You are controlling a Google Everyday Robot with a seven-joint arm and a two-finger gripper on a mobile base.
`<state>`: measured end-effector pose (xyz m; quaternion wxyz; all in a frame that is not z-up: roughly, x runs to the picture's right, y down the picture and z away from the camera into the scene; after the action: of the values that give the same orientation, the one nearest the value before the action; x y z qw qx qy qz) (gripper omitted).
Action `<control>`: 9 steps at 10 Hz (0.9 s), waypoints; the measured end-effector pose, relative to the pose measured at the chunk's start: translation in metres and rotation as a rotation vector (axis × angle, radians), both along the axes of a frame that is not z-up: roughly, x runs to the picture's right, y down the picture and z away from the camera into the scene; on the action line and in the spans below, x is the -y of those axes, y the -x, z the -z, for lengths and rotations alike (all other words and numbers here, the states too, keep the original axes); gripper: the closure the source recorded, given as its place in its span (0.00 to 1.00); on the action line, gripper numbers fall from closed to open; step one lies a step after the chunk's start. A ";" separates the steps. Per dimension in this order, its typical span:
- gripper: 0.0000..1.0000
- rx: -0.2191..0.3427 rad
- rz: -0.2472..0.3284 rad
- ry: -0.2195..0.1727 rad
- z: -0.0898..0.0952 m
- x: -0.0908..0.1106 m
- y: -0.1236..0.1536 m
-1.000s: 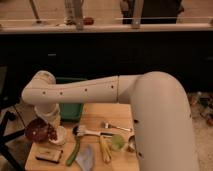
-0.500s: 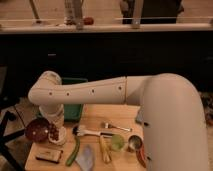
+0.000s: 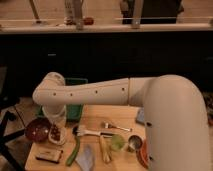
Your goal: Place grapes in paper cup
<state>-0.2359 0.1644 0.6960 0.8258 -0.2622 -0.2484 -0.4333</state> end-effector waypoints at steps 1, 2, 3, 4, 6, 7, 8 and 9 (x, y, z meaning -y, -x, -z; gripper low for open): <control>0.96 -0.001 -0.002 0.004 -0.001 -0.001 0.000; 0.96 -0.004 -0.001 0.005 -0.002 -0.001 -0.001; 0.91 -0.008 -0.001 0.006 -0.003 -0.001 -0.001; 0.80 -0.014 -0.004 0.006 -0.003 0.000 -0.002; 0.59 -0.018 -0.007 0.009 -0.004 -0.001 -0.002; 0.49 -0.019 -0.007 0.009 -0.004 -0.001 -0.002; 0.41 -0.019 -0.008 0.009 -0.004 -0.001 -0.002; 0.29 -0.019 -0.008 0.010 -0.005 -0.001 -0.002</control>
<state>-0.2342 0.1658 0.7007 0.8285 -0.2695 -0.2437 -0.4260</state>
